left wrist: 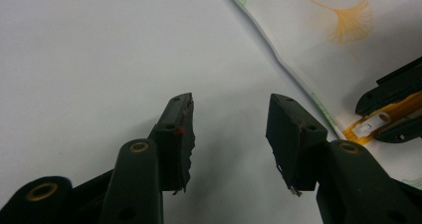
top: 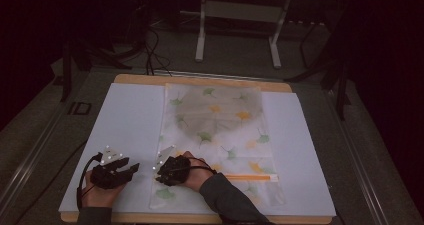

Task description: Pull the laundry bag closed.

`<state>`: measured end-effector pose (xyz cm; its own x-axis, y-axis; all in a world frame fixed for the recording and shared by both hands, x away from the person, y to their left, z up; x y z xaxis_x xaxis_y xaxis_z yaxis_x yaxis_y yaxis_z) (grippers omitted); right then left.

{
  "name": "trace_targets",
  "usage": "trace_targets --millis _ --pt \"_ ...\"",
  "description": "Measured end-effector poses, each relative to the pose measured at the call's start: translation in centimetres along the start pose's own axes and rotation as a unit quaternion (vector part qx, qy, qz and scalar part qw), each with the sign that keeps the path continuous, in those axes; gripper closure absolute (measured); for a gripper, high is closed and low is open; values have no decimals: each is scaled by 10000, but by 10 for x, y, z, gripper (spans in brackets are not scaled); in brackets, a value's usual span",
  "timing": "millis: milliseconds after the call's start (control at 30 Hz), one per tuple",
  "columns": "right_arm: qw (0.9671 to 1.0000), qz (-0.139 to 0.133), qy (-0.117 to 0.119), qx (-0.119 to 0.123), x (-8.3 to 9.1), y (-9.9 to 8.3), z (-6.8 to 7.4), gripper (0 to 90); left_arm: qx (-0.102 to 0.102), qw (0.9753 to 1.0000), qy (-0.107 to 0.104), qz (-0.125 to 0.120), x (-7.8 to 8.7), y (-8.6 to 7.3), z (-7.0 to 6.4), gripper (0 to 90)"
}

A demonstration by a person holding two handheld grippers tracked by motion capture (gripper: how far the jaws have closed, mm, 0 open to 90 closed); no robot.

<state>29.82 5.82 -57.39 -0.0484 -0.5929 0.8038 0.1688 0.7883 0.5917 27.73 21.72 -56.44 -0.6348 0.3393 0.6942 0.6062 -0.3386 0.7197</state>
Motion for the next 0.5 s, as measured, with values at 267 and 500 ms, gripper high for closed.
trace_targets --millis 267,500 --pt "9996 227 127 87 -1 4 -1 808 -43 10000 -57 59 -1 0 -2 532" --pt "9993 312 94 207 -2 6 0 830 -74 9998 -143 83 -3 0 -5 531"
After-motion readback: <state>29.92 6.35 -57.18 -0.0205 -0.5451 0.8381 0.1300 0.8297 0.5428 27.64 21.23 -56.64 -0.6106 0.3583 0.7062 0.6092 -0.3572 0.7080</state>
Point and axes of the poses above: each handheld gripper's, and its own axes: x roughly backward along the jaws, y roughly out of its top, z roughly to its left, the point moved 6 cm from there along -x, roughly forward along the jaws, and after that the axes turned 6 degrees about -x, right-handed, at the moved point
